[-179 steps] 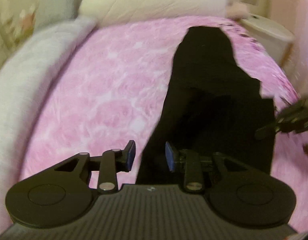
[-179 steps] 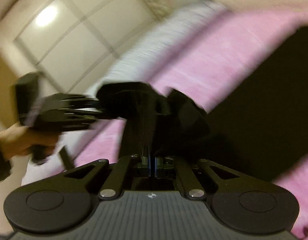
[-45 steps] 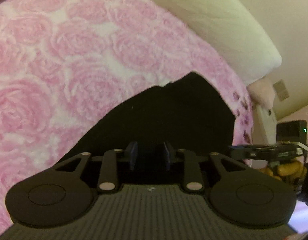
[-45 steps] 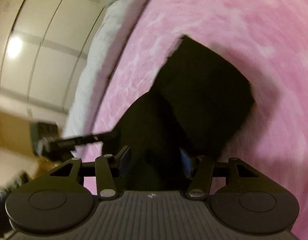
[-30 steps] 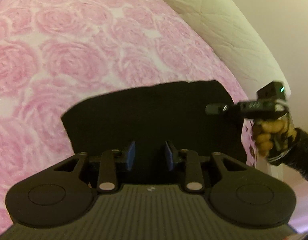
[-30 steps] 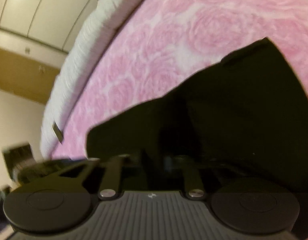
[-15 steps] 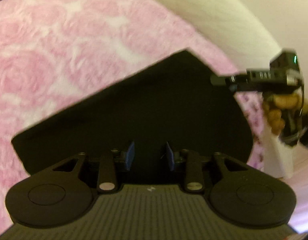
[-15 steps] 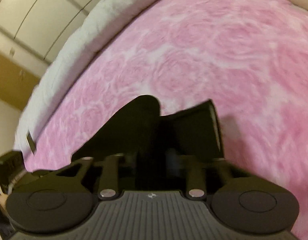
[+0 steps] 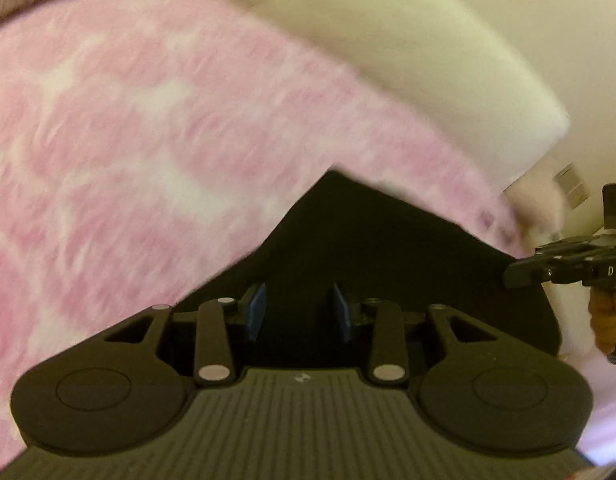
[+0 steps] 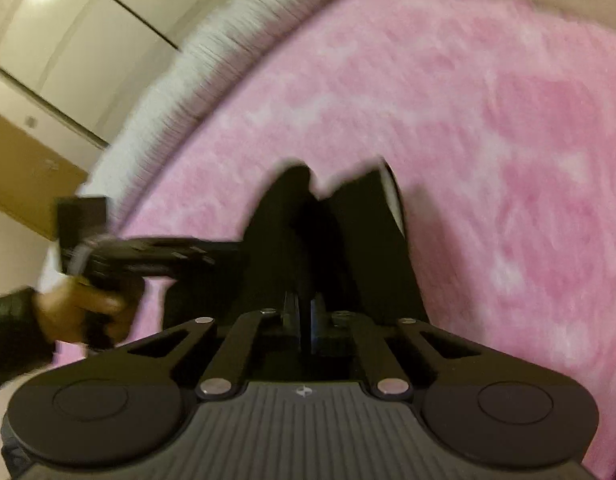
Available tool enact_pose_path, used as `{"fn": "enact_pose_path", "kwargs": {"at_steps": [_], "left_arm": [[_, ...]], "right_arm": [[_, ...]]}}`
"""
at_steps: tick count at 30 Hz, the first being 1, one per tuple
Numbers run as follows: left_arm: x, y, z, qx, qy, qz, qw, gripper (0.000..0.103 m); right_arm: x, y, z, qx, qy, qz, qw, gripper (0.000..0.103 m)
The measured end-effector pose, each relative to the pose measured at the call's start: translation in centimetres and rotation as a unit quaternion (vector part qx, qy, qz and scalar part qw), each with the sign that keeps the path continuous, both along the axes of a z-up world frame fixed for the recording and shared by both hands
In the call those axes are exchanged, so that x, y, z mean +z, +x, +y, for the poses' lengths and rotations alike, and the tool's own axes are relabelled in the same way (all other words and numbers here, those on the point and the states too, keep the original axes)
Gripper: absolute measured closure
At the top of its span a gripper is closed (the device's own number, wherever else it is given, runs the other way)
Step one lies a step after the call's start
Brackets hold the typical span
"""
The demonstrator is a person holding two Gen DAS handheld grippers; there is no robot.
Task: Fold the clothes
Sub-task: 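Fold the bundle over with the right gripper and release both grippers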
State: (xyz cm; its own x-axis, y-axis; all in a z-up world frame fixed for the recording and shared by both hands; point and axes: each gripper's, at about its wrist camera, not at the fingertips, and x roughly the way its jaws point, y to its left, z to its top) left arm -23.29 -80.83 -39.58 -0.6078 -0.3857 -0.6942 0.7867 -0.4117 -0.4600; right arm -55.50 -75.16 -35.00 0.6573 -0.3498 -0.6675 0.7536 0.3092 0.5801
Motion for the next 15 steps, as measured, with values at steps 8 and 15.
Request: {"fn": "enact_pose_path", "kwargs": {"at_steps": [8,15], "left_arm": [[-2.9,-3.0,-0.9,-0.021,0.021,-0.021,0.9993,0.074],[-1.6,-0.9,-1.9,0.016,0.012,-0.024,0.9995,0.077]], "right_arm": [[-3.5,-3.9,0.6,-0.054,0.048,0.032,0.997,0.083],[-0.3,-1.8,-2.1,-0.035,-0.036,0.036,0.998,0.068]]}}
